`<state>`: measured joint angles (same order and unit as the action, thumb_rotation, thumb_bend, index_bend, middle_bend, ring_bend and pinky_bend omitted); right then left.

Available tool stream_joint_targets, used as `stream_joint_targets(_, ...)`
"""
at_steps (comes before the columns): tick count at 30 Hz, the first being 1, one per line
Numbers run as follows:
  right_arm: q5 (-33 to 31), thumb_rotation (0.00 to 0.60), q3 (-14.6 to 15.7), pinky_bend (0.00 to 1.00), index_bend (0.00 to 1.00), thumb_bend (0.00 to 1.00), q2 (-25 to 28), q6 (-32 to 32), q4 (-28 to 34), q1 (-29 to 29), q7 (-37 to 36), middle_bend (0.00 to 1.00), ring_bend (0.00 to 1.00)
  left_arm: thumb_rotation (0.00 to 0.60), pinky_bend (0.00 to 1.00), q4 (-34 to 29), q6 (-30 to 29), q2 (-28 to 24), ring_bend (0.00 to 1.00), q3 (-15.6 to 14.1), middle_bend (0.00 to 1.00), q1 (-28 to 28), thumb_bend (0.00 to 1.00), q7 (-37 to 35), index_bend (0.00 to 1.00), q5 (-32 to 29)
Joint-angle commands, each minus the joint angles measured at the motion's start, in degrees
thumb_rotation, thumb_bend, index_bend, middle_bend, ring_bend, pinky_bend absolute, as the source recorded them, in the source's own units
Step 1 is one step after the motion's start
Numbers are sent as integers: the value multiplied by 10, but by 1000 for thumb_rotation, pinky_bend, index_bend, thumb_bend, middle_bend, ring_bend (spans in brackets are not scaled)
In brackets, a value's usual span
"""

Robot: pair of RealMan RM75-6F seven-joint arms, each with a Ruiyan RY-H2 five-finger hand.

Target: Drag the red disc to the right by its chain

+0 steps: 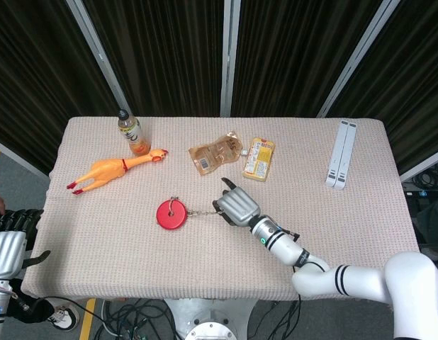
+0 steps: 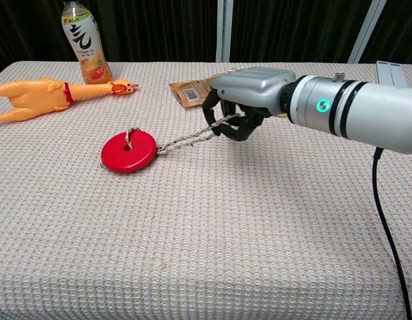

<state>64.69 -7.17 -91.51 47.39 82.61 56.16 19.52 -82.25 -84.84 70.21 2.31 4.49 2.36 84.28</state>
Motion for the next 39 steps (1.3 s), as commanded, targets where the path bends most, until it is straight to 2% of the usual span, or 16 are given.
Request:
stream_joint_targets(1, 9, 600, 10, 37, 973, 518, 32, 23, 34, -26, -5, 947, 392, 600, 148, 0, 2, 2, 126, 0, 166, 1, 11, 2, 186, 0)
stream_joint_targets(6, 31, 600, 31, 38, 974, 521, 86, 60, 83, -68, -20, 947, 392, 600, 148, -2, 6, 4, 126, 0, 166, 5, 11, 6, 186, 2)
stream_joint_targets(12, 56, 600, 61, 38, 975, 522, 150, 97, 113, -123, -48, 947, 392, 600, 148, -6, 9, 5, 126, 1, 166, 7, 11, 12, 186, 0)
stream_joint_targets(17, 68, 600, 77, 37, 976, 520, 190, 125, 109, -166, -82, 947, 392, 600, 148, -7, 13, 8, 126, -1, 166, 9, 11, 18, 186, 0)
stream_joint_targets(21, 84, 600, 89, 38, 977, 521, 221, 143, 85, -203, -140, 947, 392, 600, 148, -10, 15, 8, 126, -1, 166, 10, 11, 24, 186, 0)
stream_joint_targets(28, 88, 600, 87, 39, 977, 528, 256, 162, 33, -250, -217, 947, 408, 600, 148, -18, 18, 7, 126, -1, 166, 12, 11, 35, 186, -3)
stream_joint_targets(39, 45, 600, 48, 41, 979, 538, 288, 153, -48, -292, -293, 947, 408, 600, 148, -30, 24, 7, 126, -3, 166, 16, 11, 52, 186, -3)
